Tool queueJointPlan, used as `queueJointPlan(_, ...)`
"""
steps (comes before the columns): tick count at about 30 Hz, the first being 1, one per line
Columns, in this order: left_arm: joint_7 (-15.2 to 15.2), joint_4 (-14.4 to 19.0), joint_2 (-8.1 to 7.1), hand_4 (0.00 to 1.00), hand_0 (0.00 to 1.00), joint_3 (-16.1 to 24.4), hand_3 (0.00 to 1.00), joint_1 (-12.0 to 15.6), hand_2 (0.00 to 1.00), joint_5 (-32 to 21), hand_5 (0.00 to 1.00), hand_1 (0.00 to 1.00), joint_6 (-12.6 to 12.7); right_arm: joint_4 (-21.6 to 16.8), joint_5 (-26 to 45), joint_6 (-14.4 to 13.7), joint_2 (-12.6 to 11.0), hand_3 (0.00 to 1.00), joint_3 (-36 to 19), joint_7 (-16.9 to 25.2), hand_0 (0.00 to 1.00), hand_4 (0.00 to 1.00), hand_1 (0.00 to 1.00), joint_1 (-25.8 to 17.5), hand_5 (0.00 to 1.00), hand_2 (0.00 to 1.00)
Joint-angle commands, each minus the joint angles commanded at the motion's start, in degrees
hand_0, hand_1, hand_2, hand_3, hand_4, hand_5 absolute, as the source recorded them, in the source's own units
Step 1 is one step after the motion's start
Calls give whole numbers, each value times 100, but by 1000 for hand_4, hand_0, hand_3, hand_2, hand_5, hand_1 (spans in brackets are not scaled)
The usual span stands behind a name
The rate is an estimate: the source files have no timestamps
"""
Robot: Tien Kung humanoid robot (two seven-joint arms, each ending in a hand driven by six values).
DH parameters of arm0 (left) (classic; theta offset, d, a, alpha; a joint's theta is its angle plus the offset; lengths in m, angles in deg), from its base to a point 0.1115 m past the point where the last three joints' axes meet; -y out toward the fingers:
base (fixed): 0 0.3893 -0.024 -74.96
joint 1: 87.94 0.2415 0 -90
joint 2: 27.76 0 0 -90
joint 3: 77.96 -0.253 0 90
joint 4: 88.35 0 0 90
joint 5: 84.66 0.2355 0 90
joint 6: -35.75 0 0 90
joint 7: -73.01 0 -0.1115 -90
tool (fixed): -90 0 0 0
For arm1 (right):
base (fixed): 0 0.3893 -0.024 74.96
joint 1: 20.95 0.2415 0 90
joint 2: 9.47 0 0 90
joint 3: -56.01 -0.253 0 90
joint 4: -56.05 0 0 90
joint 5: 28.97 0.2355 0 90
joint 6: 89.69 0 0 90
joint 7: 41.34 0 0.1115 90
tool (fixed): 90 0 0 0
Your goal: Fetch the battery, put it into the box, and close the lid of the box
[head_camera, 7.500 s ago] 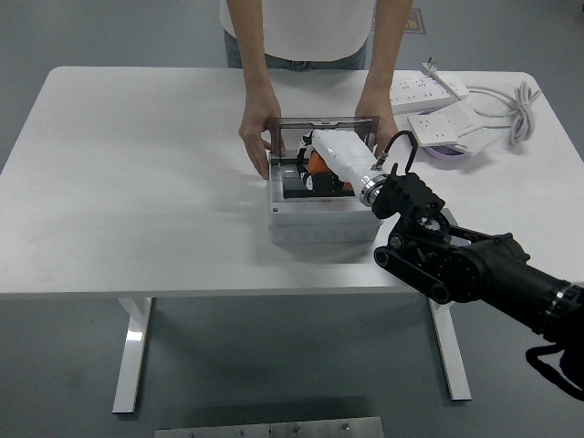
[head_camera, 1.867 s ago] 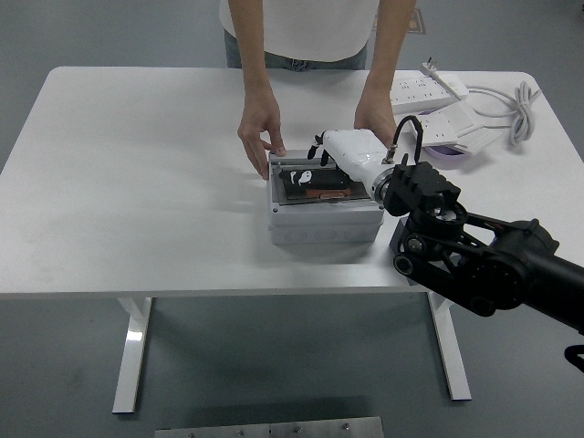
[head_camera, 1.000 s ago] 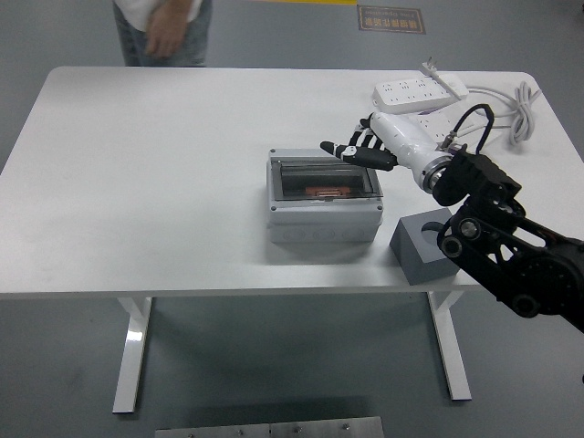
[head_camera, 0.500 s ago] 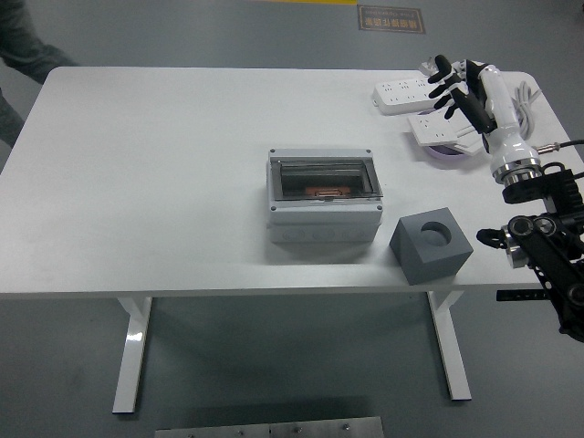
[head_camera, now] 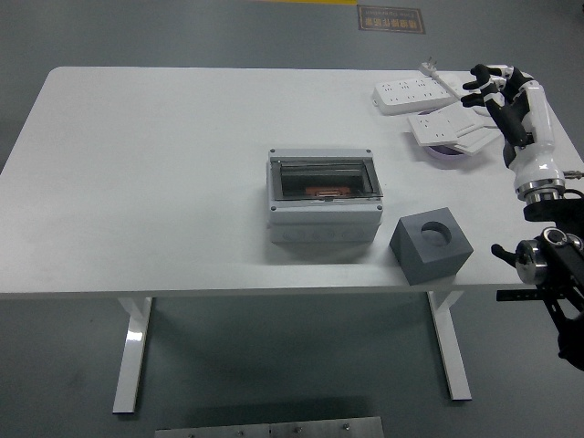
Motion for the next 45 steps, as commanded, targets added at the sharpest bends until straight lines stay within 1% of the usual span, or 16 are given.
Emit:
queueJointPlan(5, -22, -9, 22, 571, 587, -18, 578, -1, 597, -54, 2, 690, 24, -6, -98, 3, -64, 789, -86, -60, 756, 793, 747, -30, 246, 781)
queueJointPlan(6, -23, -9, 25, 572, 587, -21, 577, -1, 598, -64, 2, 690, 28, -7, -108, -2, -71, 998, -96, -61, 926, 878, 899, -34, 297, 923)
queueJointPlan(11, -18, -6, 45, 572, 587, -47, 577, 1, 598, -106, 2, 690, 33, -18, -204, -39, -96, 998, -142, -85, 926, 878, 899, -58, 297, 923)
queueJointPlan(12, -18, -6, 45, 574, 587, -54, 579, 1, 598, -112, 2, 690, 32, -21, -214, -48, -97, 998, -150, -89, 965, 902, 925, -63, 355, 944)
queueJointPlan(23, -8, 1, 24, 574, 588, -68, 578, 0, 599, -154, 2, 690, 52, -38, -222, -116, -114, 979, -175, -80, 976, 899, 923, -82, 371, 924)
queueJointPlan(24, -7, 1, 28, 574, 588, -69, 579, 0, 599, -156, 2, 690, 52, -39, -222, -112, -113, 998, -175, -77, 971, 906, 877, -83, 371, 861)
queueJointPlan(29, -13, -2, 46, 574, 588, -73, 579, -1, 599, -168, 2, 690, 51, -59, -212, -109, -107, 998, -171, -38, 971, 906, 877, -87, 371, 861)
queueJointPlan(30, -12, -2, 47, 574, 588, -70, 579, -1, 599, -165, 2, 690, 52, -62, -205, -110, -106, 998, -172, -26, 960, 920, 854, -87, 403, 867)
queueJointPlan(35, -6, 1, 40, 574, 588, -64, 579, 5, 599, -166, 2, 690, 55, -63, -179, -104, -108, 998, -188, 43, 960, 920, 854, -89, 403, 867)
queueJointPlan(36, -4, 2, 38, 575, 588, -66, 580, 7, 599, -169, 2, 690, 55, -59, -164, -87, -111, 998, -190, 56, 960, 922, 875, -89, 411, 952)
queueJointPlan(41, -2, 3, 43, 575, 588, -69, 580, 6, 599, -174, 2, 690, 57, -55, -111, -44, -109, 998, -215, 103, 960, 922, 875, -91, 411, 952)
queueJointPlan(42, -6, 1, 45, 576, 588, -68, 580, 4, 600, -175, 2, 690, 59, -57, -102, -42, -108, 998, -225, 112, 866, 924, 909, -92, 416, 998)
queueJointPlan(45, -16, -2, 46, 576, 588, -69, 580, -3, 600, -178, 2, 690, 66, -62, -79, -47, -110, 998, -251, 138, 866, 924, 909, -99, 416, 998)
